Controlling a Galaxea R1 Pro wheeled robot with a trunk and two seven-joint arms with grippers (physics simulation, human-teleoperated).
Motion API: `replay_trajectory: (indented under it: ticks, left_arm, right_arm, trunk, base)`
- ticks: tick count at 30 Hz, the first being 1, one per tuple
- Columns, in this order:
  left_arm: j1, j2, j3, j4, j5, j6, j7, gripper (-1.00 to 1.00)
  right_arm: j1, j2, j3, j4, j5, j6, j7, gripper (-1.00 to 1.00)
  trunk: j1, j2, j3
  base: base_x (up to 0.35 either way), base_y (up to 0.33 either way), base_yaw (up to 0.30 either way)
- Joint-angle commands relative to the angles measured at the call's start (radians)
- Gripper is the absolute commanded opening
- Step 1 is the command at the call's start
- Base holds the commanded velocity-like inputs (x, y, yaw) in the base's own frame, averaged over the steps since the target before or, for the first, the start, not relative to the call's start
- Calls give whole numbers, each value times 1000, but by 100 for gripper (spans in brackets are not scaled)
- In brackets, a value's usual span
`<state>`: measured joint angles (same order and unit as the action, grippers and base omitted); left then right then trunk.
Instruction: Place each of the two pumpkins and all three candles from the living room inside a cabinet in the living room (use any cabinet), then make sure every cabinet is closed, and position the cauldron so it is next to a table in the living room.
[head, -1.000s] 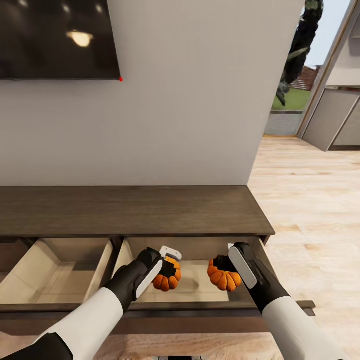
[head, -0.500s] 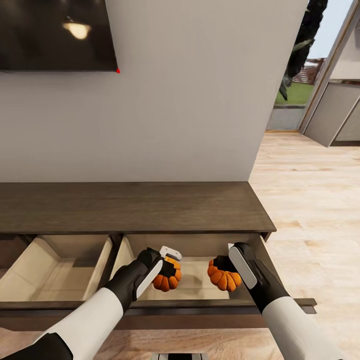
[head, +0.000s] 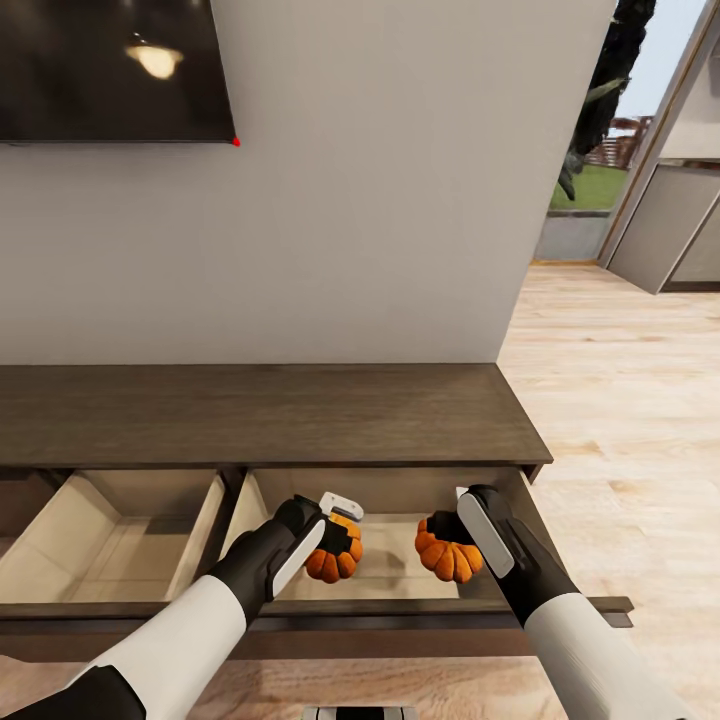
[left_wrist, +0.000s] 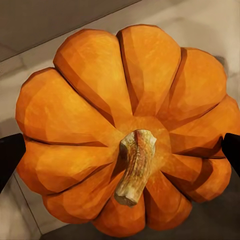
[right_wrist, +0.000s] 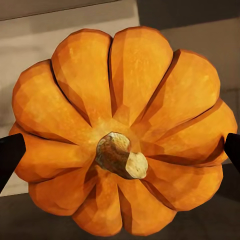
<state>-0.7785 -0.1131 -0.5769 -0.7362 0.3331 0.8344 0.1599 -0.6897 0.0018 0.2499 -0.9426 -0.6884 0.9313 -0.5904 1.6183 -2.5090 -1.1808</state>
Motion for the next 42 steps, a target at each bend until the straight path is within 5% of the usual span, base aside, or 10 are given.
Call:
replay_trajectory:
  ticks: [1, 14, 15, 27, 28, 42]
  left_arm:
    - [-1, 1, -3, -1, 11, 3, 7, -100]
    - [-1, 2, -3, 0, 14, 3, 7, -100]
    - [0, 2, -3, 0, 14, 3, 7, -100]
    - [0, 2, -3, -2, 14, 3, 7, -100]
    - [0, 1, -3, -2, 14, 3, 7, 100]
    - [0, 1, -3, -3, 13, 2, 8, 100]
  right_arm:
    - [-1, 0, 2, -1, -10, 1, -9, -100]
    - [-1, 0, 2, -1, -10, 1, -9, -100]
    - [-1, 0, 2, -1, -10, 1, -9, 100]
    - [-1, 0, 0, -1, -12, 1, -9, 100]
    - [-1, 0, 0, -1, -12, 1, -9, 100]
    - [-1, 0, 0, -1, -13, 1, -9, 100]
  trunk:
    - [0, 0, -1]
    - [0, 0, -1]
    - [0, 0, -1]
    - [0, 0, -1]
    - [0, 0, -1]
    - [0, 0, -1]
  base:
    - [0, 0, 0]
    - [0, 0, 0]
    - [0, 0, 0]
    - [0, 0, 0]
    - [0, 0, 0]
    - [0, 0, 0]
